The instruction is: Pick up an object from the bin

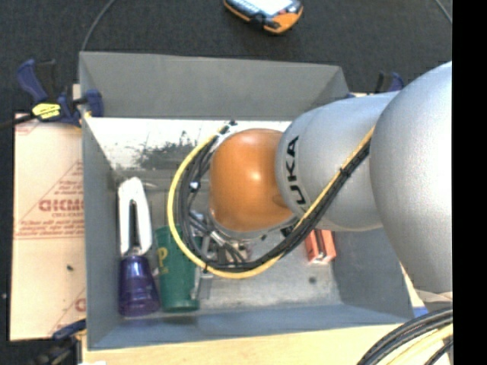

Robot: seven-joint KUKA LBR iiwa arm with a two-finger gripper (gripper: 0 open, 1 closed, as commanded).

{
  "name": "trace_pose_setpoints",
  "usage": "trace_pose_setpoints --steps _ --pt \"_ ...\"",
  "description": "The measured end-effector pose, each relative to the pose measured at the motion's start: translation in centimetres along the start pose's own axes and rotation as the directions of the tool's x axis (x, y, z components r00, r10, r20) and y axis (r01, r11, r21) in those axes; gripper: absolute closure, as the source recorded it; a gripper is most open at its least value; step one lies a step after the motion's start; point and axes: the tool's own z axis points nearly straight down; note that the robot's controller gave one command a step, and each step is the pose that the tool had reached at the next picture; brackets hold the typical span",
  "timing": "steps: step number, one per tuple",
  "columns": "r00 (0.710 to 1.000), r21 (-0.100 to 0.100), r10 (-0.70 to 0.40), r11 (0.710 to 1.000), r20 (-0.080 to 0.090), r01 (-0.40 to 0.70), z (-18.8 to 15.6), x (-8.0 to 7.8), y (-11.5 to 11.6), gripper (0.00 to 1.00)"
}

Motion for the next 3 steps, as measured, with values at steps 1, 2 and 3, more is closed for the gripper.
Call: trace_pose_setpoints --steps 1,2,3 --pt "0.837 0.001 -0.548 0.837 0.005 0.548 2.7 0.7 3.0 0.0" --pt "0.909 0.0 -0.417 0.909 0.004 0.417 1.3 0.8 2.2 0.0" --pt "0.616 0.0 -0.788 0.616 0.004 0.788 1.5 2.7 4.1 0.0"
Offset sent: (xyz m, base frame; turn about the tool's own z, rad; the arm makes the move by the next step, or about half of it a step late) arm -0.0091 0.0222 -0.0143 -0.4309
